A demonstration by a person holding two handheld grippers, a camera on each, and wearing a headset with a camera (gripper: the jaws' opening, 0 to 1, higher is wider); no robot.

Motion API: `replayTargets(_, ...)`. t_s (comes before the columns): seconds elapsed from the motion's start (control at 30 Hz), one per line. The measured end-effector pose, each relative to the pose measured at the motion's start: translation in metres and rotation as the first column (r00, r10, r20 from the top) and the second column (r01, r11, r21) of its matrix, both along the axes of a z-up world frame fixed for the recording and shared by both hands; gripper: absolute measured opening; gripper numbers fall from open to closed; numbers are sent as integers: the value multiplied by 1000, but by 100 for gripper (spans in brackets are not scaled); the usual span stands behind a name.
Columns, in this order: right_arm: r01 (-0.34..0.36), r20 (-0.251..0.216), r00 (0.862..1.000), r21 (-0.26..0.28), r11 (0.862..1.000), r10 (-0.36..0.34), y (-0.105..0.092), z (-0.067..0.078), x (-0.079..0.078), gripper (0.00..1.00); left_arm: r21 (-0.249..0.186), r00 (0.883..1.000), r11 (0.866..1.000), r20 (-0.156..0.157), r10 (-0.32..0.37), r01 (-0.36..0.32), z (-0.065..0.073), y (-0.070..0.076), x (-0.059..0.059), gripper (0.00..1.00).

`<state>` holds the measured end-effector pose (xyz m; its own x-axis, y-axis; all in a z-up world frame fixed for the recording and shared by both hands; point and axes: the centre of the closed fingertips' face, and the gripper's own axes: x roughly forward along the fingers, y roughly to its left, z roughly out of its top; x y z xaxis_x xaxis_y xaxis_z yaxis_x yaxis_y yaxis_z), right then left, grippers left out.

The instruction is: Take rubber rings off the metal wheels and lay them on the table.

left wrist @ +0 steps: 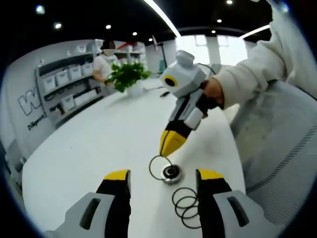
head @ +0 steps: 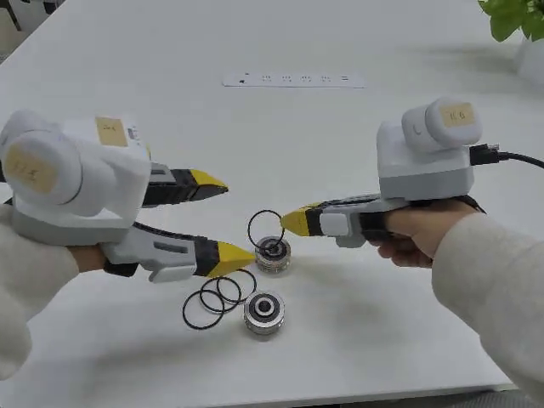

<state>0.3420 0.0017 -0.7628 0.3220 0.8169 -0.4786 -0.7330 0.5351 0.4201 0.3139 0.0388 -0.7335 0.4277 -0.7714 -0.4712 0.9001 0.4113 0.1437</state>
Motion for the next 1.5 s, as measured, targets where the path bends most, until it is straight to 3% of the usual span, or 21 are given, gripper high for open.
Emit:
replayTargets(0.4, -16, 7, 1000, 40, 999, 16, 9, 12, -4, 0, -27, 997, 997, 8, 72, -71, 9, 23, -8, 72)
replayTargets(0.73, -54, -11, 998, 73, 996, 55, 24, 18, -16, 0, -24, 995, 994, -7, 103, -103, 6, 35, -20, 77)
replayTargets(1.03, -115, -45, 992, 64, 991, 118, 39, 8, -35, 0, -14, 992, 992, -29, 124, -125, -1, 45, -29, 80)
replayTargets(1.5, -171, -99, 980, 49, 984, 175, 49, -7, -54, 0, -25, 991, 992, -57, 124, -126, -8, 45, -35, 80)
